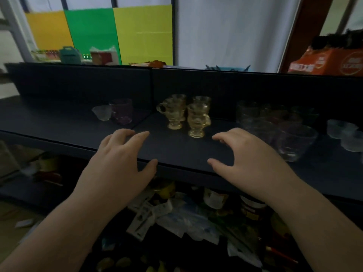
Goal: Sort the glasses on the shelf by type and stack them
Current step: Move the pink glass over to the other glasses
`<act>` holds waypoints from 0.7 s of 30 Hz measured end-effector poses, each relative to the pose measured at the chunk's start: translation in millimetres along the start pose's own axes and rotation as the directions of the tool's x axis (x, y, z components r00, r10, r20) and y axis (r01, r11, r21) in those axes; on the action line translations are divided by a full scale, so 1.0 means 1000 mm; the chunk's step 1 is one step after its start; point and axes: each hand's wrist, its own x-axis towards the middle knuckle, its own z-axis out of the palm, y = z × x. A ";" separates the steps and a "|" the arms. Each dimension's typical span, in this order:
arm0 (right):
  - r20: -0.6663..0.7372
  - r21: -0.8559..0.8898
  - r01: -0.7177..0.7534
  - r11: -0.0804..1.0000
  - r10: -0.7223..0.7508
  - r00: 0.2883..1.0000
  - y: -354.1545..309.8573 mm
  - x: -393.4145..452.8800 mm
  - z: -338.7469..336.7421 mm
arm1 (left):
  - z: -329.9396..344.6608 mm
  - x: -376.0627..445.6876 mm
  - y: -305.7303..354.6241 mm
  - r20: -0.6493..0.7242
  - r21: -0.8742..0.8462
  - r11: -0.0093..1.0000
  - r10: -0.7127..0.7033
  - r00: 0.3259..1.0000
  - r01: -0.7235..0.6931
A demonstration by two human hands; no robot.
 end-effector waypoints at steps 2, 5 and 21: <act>-0.011 0.002 0.006 1.000 -0.006 1.000 -0.026 0.016 0.014 | -0.006 0.003 -0.031 -0.013 -0.003 1.000 0.000 1.000 0.000; -0.030 0.009 0.001 1.000 0.000 1.000 -0.059 0.034 0.032 | -0.013 0.005 -0.073 -0.025 -0.002 1.000 -0.003 1.000 0.003; 0.040 -0.035 0.103 0.994 -0.102 0.994 -0.128 0.154 0.113 | 0.014 0.066 -0.197 0.018 -0.013 0.998 -0.068 0.998 0.068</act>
